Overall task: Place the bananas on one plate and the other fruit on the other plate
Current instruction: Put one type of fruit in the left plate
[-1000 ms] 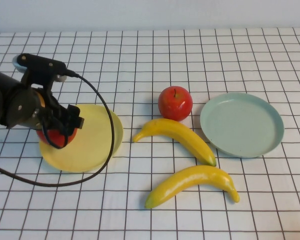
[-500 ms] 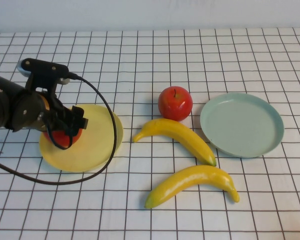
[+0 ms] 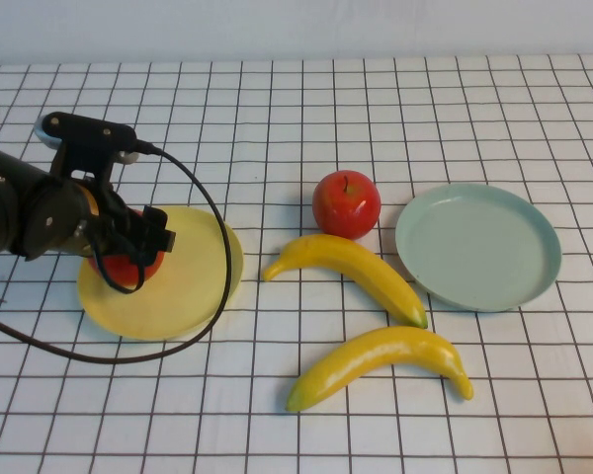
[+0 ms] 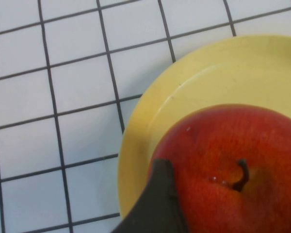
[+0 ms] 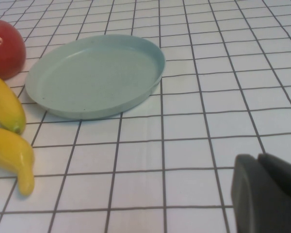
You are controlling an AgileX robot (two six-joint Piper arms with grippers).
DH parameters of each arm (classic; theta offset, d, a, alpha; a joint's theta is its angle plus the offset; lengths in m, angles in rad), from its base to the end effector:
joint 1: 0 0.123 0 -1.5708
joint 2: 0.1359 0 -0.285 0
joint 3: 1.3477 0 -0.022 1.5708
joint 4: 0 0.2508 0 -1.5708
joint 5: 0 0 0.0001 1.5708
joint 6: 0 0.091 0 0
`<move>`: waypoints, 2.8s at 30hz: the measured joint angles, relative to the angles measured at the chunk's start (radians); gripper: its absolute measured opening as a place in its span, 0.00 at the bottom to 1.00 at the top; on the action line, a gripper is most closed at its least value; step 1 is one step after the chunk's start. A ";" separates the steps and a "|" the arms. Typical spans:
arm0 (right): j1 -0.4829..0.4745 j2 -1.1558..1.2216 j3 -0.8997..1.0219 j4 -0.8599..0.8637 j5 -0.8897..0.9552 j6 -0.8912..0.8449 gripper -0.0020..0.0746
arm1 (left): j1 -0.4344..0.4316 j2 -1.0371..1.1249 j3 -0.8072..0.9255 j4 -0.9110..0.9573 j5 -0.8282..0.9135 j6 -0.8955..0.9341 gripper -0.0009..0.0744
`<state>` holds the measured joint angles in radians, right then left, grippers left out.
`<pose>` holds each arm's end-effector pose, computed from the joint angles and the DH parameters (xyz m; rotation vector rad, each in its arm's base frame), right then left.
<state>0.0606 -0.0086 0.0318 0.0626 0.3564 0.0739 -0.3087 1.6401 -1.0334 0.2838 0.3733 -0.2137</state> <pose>0.0531 0.0052 0.1709 0.0520 1.8646 0.1541 0.3309 -0.0957 0.2268 0.3933 2.4118 0.0111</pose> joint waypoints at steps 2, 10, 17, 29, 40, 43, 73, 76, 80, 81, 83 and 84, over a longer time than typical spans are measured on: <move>0.000 0.000 0.000 0.000 0.000 0.000 0.01 | 0.000 0.000 0.000 0.000 0.000 0.000 0.77; 0.000 0.000 0.000 0.000 0.000 0.000 0.01 | 0.000 0.000 0.000 0.000 -0.002 0.000 0.78; 0.000 0.000 0.000 0.000 0.000 0.000 0.01 | 0.000 0.000 0.000 0.019 0.039 -0.020 0.89; 0.000 0.000 0.000 0.000 0.000 0.000 0.01 | 0.000 -0.032 -0.123 0.028 0.162 -0.055 0.89; 0.000 0.000 0.000 0.000 0.000 0.002 0.01 | -0.148 -0.026 -0.147 -0.008 0.041 -0.022 0.89; 0.000 0.000 0.000 0.000 0.000 0.002 0.01 | -0.206 0.019 -0.195 -0.055 0.018 0.021 0.89; 0.000 0.000 0.000 0.000 0.000 0.002 0.01 | -0.351 0.557 -0.769 -0.180 0.135 0.102 0.89; 0.000 0.000 0.000 0.000 0.000 0.002 0.01 | -0.351 0.559 -0.769 -0.180 0.128 0.102 0.89; 0.000 0.000 0.000 0.000 0.000 0.002 0.01 | -0.351 0.568 -0.775 -0.182 0.115 0.102 0.89; 0.000 0.000 0.000 0.000 0.000 0.002 0.01 | -0.351 0.571 -0.777 -0.183 0.115 0.102 0.89; 0.000 0.000 0.000 0.000 0.000 0.002 0.01 | -0.351 0.575 -0.777 -0.185 0.109 0.103 0.89; 0.000 0.000 0.000 0.000 0.000 0.002 0.01 | -0.351 0.576 -0.779 -0.185 0.105 0.103 0.89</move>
<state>0.0606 -0.0086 0.0318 0.0626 0.3564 0.0758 -0.6597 2.2163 -1.8121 0.0983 0.4783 -0.1105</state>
